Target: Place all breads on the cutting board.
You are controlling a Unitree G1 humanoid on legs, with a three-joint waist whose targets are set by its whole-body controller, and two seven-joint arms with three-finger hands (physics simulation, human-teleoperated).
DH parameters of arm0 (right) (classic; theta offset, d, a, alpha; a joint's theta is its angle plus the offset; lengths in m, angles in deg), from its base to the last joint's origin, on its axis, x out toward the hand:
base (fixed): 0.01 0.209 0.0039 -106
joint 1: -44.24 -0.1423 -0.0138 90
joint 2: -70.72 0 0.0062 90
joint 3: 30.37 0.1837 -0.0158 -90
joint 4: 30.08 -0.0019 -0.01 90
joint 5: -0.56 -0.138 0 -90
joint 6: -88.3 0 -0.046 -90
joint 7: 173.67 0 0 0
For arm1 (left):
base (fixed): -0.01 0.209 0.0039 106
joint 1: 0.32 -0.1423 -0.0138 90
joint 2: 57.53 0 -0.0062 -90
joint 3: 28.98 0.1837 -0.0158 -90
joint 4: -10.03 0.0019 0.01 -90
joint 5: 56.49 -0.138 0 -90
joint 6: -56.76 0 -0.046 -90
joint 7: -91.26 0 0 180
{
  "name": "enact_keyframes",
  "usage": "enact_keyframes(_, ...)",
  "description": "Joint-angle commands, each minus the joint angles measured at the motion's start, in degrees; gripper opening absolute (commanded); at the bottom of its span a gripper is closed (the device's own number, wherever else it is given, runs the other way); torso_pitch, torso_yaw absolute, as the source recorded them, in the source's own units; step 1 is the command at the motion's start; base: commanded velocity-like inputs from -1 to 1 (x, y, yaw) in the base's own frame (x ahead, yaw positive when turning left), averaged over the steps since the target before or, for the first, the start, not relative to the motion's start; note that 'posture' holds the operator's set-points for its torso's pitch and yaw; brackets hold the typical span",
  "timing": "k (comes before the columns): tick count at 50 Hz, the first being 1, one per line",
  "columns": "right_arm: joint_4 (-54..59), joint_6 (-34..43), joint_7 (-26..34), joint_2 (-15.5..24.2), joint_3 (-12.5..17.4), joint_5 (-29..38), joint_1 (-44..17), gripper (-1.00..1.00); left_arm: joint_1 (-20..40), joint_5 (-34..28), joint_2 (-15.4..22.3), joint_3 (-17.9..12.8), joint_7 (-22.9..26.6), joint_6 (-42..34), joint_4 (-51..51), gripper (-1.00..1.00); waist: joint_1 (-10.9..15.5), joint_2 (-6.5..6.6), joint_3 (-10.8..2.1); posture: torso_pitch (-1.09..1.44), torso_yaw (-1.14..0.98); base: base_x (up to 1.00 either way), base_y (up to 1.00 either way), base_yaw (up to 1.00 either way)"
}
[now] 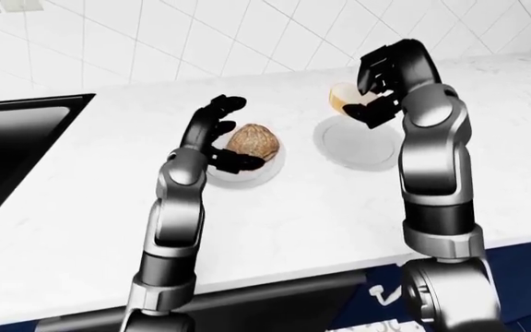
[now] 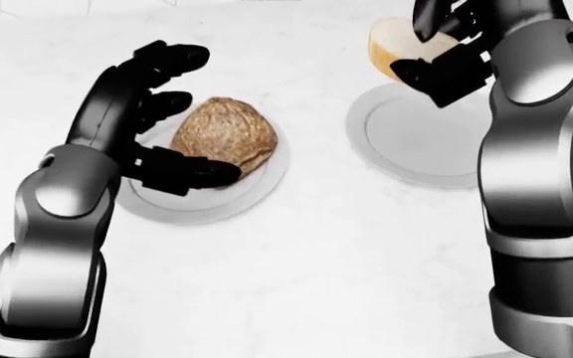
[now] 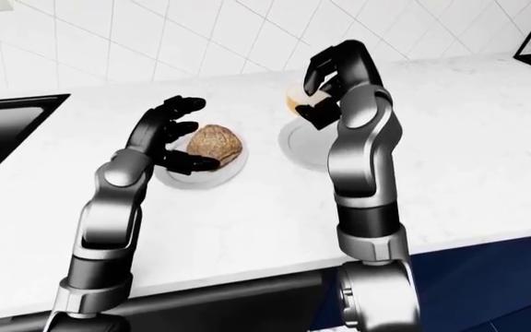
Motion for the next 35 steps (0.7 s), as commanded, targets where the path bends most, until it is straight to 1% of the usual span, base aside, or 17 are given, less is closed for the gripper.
enact_keyframes(1, -2.08, -1.04, -0.61, 0.53, 0.26, 0.37, -2.07, -1.0, -0.6, -0.68, -0.96, 0.36, -0.33, 1.6, -0.78, 0.45, -0.11, -0.71, -0.78, 0.0, 0.0, 0.0, 0.0, 0.0)
enact_keyframes(8, -2.35, -0.98, -0.7, 0.39, 0.21, 0.37, -1.77, -1.0, -1.46, -1.1, -1.5, 0.46, -0.29, 2.75, 0.0, 0.4, -0.05, -0.58, -1.01, 0.0, 0.0, 0.0, 0.0, 0.0)
enact_keyframes(10, -2.25, -1.21, -0.88, 0.36, 0.27, 0.24, -1.63, -1.0, -1.66, -1.09, -1.56, 0.42, -0.47, 3.45, 0.63, 0.31, -0.02, -0.55, -1.08, 0.0, 0.0, 0.0, 0.0, 0.0)
enact_keyframes(11, -2.47, -0.99, -0.79, 0.35, 0.22, 0.31, -1.58, -1.0, -1.57, -1.22, -1.56, 0.48, -0.31, 3.09, 0.39, 0.3, -0.01, -0.53, -1.11, 0.0, 0.0, 0.0, 0.0, 0.0)
enact_keyframes(15, -2.8, -0.76, -0.69, 0.26, 0.15, 0.4, -1.45, -1.0, -1.74, -1.53, -1.62, 0.58, 0.0, 2.55, -0.28, 0.02, -0.03, -0.46, -1.18, 0.0, 0.0, 0.0, 0.0, 0.0)
enact_keyframes(29, -2.81, -0.86, -0.81, 0.37, 0.26, 0.13, -1.51, -1.0, -1.86, -2.33, -1.56, 0.56, 0.24, 3.34, 0.52, 0.0, -0.05, -0.56, -1.12, 0.0, 0.0, 0.0, 0.0, 0.0)
enact_keyframes(35, -2.12, -0.98, -0.91, 0.4, 0.18, 0.03, -2.23, -1.0, -1.72, -2.49, -1.58, 0.6, 0.35, 3.84, 1.15, 0.04, -0.04, -0.54, -1.1, 0.0, 0.0, 0.0, 0.0, 0.0)
